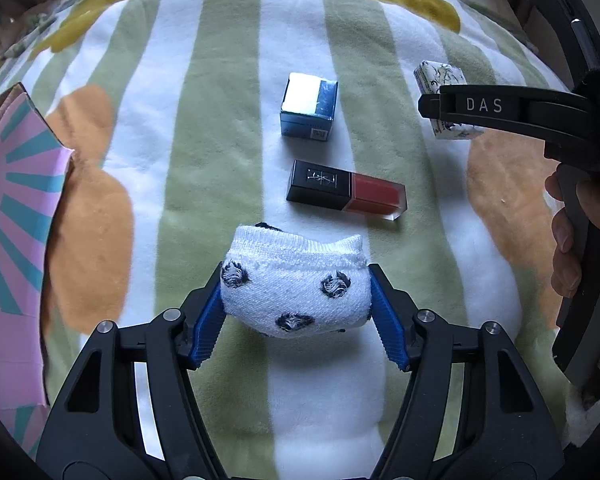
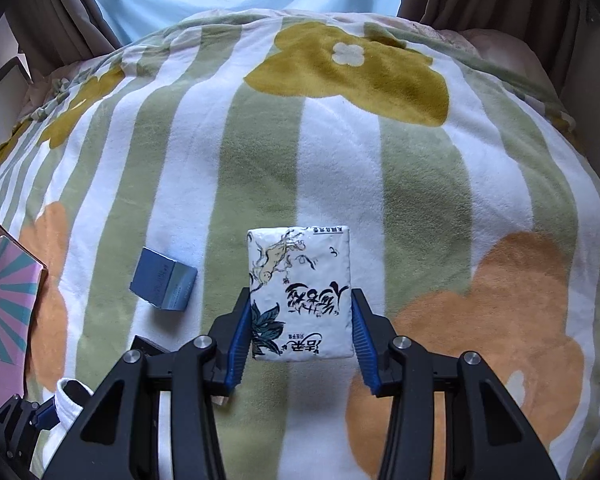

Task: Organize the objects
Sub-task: 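Carry the sock with left tool while right tool carries tissue pack to box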

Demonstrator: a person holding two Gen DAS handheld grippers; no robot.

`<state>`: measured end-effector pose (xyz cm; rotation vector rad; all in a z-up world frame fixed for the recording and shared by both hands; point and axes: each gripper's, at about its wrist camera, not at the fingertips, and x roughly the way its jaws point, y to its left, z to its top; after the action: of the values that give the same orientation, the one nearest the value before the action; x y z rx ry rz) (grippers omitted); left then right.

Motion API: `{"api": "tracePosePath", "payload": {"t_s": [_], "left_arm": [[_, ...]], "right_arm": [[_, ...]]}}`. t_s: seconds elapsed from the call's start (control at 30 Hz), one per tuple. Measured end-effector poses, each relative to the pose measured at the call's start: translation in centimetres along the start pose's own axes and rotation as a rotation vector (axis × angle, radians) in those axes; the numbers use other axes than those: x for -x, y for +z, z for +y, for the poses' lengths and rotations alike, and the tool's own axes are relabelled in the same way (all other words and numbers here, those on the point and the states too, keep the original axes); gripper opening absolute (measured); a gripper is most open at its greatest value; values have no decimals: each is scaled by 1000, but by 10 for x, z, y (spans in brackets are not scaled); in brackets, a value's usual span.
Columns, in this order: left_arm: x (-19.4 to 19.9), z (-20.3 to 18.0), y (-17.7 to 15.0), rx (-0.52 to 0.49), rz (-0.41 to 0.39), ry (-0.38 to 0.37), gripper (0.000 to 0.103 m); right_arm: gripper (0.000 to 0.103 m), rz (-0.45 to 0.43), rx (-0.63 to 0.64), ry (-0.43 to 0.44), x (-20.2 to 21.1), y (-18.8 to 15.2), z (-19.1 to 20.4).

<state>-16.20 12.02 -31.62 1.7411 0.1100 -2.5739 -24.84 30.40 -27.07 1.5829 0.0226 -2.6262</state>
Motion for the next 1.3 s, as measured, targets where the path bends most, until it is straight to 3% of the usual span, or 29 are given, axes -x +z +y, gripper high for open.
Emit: {"api": "tracePosePath", "payload": {"t_s": [0.47, 0.77, 1.03, 1.3], "left_arm": [[112, 32, 20, 12, -77, -25, 63], [195, 63, 27, -8, -101, -25, 63], [246, 71, 17, -70, -108, -29, 63], [262, 80, 7, -63, -113, -57, 63]], "right_arm": [[42, -28, -22, 29, 119, 14, 44], [42, -15, -43, 23, 207, -14, 72], [42, -3, -66, -1, 236, -41, 86], [42, -16, -63, -18, 250, -38, 101]]}}
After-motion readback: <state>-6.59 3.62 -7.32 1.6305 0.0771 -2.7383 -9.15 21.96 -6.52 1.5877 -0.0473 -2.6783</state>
